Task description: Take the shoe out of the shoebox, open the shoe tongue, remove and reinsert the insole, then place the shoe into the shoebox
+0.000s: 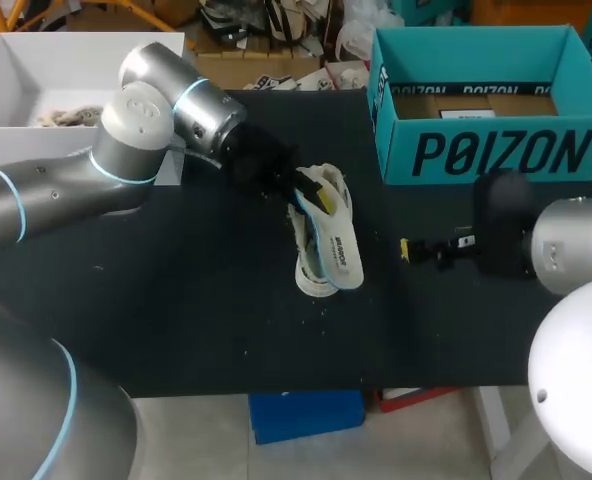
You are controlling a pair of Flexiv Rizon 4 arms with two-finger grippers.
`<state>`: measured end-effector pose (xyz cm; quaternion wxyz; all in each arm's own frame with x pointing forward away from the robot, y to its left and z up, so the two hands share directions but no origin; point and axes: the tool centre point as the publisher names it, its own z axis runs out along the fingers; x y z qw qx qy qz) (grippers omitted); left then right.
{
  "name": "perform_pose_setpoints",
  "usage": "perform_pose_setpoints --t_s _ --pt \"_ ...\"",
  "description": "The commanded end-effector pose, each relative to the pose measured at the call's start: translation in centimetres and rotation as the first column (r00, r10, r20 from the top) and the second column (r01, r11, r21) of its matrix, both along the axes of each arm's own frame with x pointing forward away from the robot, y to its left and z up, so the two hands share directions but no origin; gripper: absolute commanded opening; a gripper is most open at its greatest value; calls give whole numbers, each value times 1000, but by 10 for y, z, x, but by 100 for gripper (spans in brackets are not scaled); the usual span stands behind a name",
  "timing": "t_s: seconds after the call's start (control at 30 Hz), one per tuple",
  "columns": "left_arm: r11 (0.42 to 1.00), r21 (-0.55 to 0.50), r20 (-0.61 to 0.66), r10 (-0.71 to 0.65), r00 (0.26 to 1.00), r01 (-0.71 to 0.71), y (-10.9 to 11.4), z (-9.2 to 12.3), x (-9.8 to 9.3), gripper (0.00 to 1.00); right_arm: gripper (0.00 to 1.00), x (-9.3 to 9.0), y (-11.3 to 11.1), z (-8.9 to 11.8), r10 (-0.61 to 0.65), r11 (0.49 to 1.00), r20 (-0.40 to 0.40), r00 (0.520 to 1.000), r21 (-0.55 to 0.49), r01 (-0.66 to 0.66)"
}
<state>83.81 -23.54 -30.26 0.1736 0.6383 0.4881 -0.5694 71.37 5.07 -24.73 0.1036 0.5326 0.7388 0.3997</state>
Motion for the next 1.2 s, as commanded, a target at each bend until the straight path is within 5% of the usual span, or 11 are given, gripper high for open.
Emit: perform_pose_setpoints --t_s 0.03,0.3,0.47,0.53,0.93,1.07,1.2 --pt "1000 -3 -3 -13 1000 13 -1 -2 3 0 100 2 -5 -2 110 988 -18 994 108 -107" --pt "1000 -3 -3 -13 1000 13 -1 -2 3 0 100 17 4 -12 186 904 -32 982 398 -158" --pt "1000 -3 -3 -13 1000 13 -1 -2 3 0 100 26 17 -21 253 810 -60 966 559 -178" --pt "1000 -3 -3 -13 1000 13 -1 -2 3 0 100 30 21 -25 291 732 -74 954 659 -172" --pt "1000 -3 -3 -13 1000 13 -1 -2 3 0 100 31 22 -28 287 747 -104 952 647 -154" --pt "1000 -3 -3 -13 1000 13 -1 -2 3 0 100 38 30 -35 331 617 -104 938 776 -132" --pt "1000 -8 18 -15 1000 15 -1 -2 1 0 100 45 45 -32 375 550 -101 922 824 -133"
